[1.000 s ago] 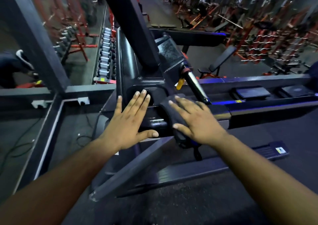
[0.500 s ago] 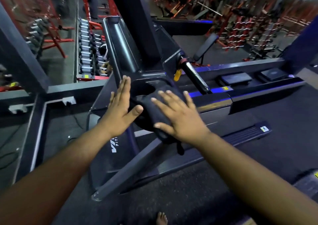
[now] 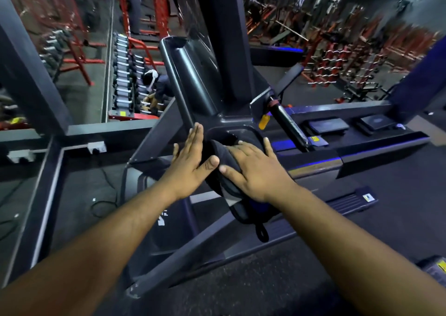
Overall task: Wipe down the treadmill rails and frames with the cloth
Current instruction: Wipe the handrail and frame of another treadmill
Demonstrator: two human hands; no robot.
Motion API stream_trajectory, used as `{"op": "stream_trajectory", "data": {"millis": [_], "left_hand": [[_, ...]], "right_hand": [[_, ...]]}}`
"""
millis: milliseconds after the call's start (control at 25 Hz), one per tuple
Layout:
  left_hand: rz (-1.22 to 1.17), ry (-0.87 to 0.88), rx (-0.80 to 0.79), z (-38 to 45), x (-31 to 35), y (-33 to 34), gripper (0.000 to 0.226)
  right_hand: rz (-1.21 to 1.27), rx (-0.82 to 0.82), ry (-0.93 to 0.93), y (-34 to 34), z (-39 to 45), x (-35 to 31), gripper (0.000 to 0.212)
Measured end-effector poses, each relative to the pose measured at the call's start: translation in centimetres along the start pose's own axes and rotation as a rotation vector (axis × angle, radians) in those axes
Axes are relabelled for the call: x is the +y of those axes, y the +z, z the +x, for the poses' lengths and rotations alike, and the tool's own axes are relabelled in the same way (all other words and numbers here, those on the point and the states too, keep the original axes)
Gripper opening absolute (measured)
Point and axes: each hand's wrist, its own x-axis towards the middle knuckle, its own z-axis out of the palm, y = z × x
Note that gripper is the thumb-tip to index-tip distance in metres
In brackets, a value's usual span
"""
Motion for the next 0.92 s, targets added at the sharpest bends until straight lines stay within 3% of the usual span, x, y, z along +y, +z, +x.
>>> {"op": "stream_trajectory", "data": {"millis": [120,320,400,520,720,800,920], "left_hand": [[0.133,-0.005,-0.028,0.6,-0.1,-0.1,0.123],[0.103,-0.018,-0.011,1.0,-0.2,0.1,0.126],[0.114,-0.018,-0.023,0.8,-0.2,0.0,0.126],[0.123,-0.013,-0.035,0.8,-0.2,0.0,0.124],[0.036,0.000,-0.018,1.1,-0.3,0.1,0.127],[-0.013,0.021,-0.008,0.9,-0.3,0.3,0.127],[-0.141,0.024,-0.007,0.9,-0.5,0.1,0.128]], "right_hand": [[-0.073,0.016,0.039,-0.3,-0.7,3.3,0.083],[-0.067,-0.289,0.102,-1.9,5.6,1.2,0.075],[-0.055,-0.260,0.085,-1.7,4.6,1.0,0.078],[-0.060,-0.144,0.064,-1.2,0.6,1.8,0.101],[-0.073,-0.269,0.169,-1.4,6.3,-0.4,0.070],[-0.073,-0.215,0.153,-0.8,5.4,-1.3,0.070],[-0.134,0.054,0.017,0.1,0.1,-2.6,0.065]]}}
